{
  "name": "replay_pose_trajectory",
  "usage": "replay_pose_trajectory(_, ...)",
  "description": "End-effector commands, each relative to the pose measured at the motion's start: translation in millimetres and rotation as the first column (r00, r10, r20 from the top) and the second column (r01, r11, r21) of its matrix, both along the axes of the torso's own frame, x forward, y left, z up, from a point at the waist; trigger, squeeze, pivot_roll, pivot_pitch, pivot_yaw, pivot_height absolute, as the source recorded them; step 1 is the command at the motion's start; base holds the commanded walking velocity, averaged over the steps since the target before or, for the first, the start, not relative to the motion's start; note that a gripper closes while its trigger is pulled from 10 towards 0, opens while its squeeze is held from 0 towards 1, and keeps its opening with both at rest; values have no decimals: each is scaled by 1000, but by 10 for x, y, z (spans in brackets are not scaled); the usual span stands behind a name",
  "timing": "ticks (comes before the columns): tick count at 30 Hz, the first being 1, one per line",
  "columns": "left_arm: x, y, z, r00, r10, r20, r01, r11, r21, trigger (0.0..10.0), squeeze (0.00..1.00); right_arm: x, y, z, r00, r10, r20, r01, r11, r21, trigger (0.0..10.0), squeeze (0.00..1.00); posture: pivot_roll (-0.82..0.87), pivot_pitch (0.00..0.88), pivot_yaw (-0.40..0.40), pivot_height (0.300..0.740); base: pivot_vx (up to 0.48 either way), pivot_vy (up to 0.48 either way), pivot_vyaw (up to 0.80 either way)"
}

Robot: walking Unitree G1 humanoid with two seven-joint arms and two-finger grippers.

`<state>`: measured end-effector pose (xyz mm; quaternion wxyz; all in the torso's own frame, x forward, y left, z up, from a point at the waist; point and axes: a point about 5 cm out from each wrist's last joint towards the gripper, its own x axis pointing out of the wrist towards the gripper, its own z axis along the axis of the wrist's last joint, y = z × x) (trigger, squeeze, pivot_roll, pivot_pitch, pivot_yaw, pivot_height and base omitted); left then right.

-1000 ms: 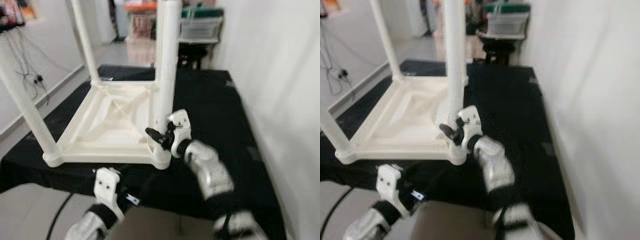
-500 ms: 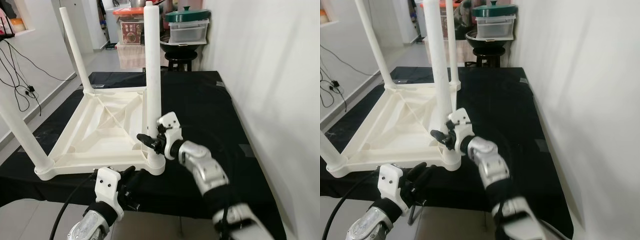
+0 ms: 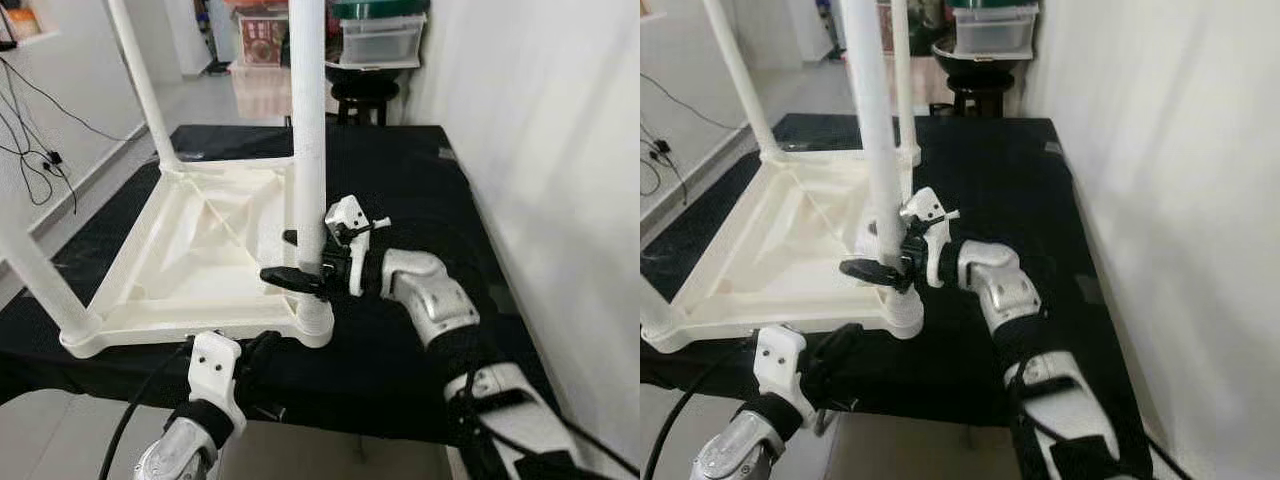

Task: Building children table

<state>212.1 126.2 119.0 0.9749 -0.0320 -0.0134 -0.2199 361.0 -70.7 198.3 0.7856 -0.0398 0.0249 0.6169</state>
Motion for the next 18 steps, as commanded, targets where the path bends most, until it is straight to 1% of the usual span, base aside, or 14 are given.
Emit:
replay_pose_trajectory(1,2,13,-29,1000,5,-7,-5,1000,26,0,0,-12,43,-24,998,59,0,-59,998,-23,10000,0,52,0,-6,740,0,0,0)
replay_pose_trajectory(3,7,11,-31,1000,8,-7,-8,1000,30,0,0,26,45,-46,998,53,-17,-54,998,-38,10000,0,54,0,-7,740,0,0,0)
replay_pose_trajectory(4,12,12,-31,1000,11,-6,-11,999,32,0,0,52,51,-73,999,27,-31,-28,999,-40,6235,0,53,0,-8,740,0,0,0)
replay_pose_trajectory(5,12,12,-31,1000,11,-6,-11,999,32,0,0,52,51,-73,999,27,-31,-28,999,-40,6235,0,53,0,-8,740,0,0,0)
replay_pose_trajectory(6,16,12,-31,1000,16,-5,-16,999,36,0,0,70,41,-113,999,-1,-43,0,999,-40,0,0,53,0,-8,740,0,0,0)
replay_pose_trajectory(7,18,12,-31,1000,19,-5,-18,999,41,2902,0,72,13,-166,998,-25,-49,22,999,-45,0,0,47,0,-2,740,0,0,0)
replay_pose_trajectory(10,19,11,-31,1000,20,-6,-20,999,45,2902,0,67,-14,-197,998,-27,-53,24,999,-46,0,0,44,0,-1,740,0,0,0)
replay_pose_trajectory(11,19,11,-30,1000,23,-5,-22,999,46,10000,0,52,-61,-246,997,-38,-60,36,998,-45,0,0,40,0,0,740,0,0,0)
replay_pose_trajectory(12,19,11,-30,1000,23,-5,-22,999,46,10000,0,52,-61,-246,997,-38,-60,36,998,-45,0,0,40,0,0,740,0,0,0)
replay_pose_trajectory(13,19,8,-28,1000,24,-5,-24,999,46,10000,0,38,-112,-307,996,-61,-64,58,997,-53,0,0,33,0,3,740,0,0,0)
replay_pose_trajectory(15,19,8,-28,1000,24,-5,-24,999,46,10000,0,38,-112,-307,996,-61,-64,58,997,-53,0,0,33,0,3,740,0,0,0)
replay_pose_trajectory(16,11,16,-19,1000,30,-3,-30,999,41,10000,0,-1,-152,-543,962,-266,-55,256,956,-146,0,0,21,1,1,740,0,0,0)
replay_pose_trajectory(17,6,27,-14,999,33,-4,-33,999,38,10000,0,8,-155,-646,869,-494,-31,482,858,-178,0,0,16,5,-1,740,0,0,0)
replay_pose_trajectory(18,6,27,-14,999,33,-4,-33,999,38,10000,0,8,-155,-646,869,-494,-31,482,858,-178,0,0,16,5,-1,740,0,0,0)
